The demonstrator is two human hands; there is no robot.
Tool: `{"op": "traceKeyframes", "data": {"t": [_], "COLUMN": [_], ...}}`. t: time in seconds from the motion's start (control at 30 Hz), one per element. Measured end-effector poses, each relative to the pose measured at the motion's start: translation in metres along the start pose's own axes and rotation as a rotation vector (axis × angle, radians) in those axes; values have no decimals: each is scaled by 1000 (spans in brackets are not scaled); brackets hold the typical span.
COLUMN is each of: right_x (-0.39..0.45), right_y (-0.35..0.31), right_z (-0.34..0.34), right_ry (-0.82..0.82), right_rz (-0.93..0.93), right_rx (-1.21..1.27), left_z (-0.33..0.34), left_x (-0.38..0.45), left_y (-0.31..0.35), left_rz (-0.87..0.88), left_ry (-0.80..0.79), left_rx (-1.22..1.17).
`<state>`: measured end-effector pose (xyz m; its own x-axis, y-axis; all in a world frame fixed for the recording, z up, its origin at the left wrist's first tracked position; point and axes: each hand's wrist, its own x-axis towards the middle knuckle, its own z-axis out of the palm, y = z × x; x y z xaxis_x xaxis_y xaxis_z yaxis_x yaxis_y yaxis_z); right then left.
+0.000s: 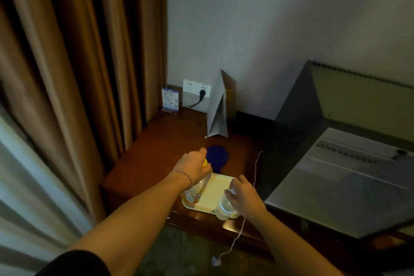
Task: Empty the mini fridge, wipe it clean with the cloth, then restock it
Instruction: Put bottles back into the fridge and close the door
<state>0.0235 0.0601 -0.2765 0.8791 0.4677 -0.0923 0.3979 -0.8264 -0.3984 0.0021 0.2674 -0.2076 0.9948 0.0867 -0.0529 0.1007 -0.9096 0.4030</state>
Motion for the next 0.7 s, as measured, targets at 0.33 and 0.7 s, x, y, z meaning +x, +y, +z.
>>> {"op": "traceKeyframes", "data": {"t": [0.33,0.7], "right_x": [-83,-136], "right_y": [119,222], "right_z": [-86,-158], "right_ry": [89,218], "right_rz": [118,120], "right_rx": [27,-73], "left_z": [51,98], "left_x": [-12,-9], "left_y": [144,276], "left_rz": [119,116], "left_ry": [-44,-86], "left_rx": [-101,23]}}
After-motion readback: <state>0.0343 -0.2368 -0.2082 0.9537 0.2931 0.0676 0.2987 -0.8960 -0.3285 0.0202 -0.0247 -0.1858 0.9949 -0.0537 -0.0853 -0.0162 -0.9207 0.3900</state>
